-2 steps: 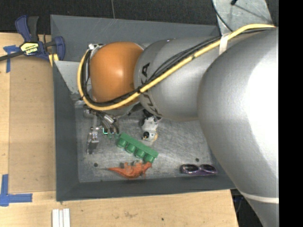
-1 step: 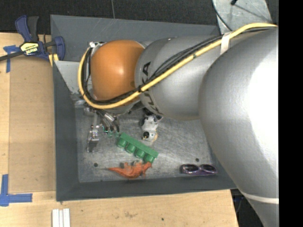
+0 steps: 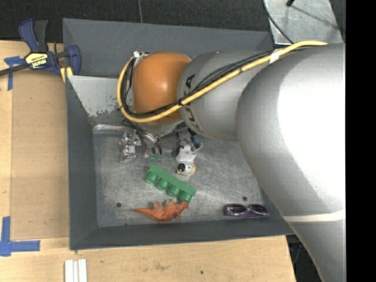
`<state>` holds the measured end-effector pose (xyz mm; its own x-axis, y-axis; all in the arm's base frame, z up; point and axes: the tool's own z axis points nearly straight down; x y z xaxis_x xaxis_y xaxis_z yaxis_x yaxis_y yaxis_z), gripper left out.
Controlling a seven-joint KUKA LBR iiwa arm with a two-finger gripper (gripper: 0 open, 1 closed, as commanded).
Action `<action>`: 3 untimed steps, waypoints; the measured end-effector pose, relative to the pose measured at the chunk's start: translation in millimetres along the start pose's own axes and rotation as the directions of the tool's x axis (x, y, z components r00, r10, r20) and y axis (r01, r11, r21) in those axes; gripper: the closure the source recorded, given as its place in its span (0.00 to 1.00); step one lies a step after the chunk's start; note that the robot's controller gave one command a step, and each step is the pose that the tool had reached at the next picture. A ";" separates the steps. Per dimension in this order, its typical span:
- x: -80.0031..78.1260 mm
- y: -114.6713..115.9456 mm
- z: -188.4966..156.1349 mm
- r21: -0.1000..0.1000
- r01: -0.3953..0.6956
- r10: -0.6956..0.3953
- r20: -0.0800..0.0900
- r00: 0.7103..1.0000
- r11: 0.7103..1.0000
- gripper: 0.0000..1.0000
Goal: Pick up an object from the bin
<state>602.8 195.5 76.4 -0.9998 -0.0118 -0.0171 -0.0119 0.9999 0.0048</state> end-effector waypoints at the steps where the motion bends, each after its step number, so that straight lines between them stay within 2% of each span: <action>1: 0.0 0.0 0.0 0.000 0.000 0.000 0.000 1.000 1.000 1.00; 2: 10.1 1.1 -36.6 0.006 0.036 -0.036 -0.021 0.999 0.999 1.00; 3: 11.2 2.8 -53.0 0.004 0.048 -0.048 -0.017 0.999 0.999 1.00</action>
Offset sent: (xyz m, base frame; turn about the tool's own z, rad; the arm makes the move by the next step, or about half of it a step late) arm -0.0178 0.0072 0.1257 -0.1005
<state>590.7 197.9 129.2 -0.9982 -0.0597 -0.0003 -0.0597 0.9982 -0.0005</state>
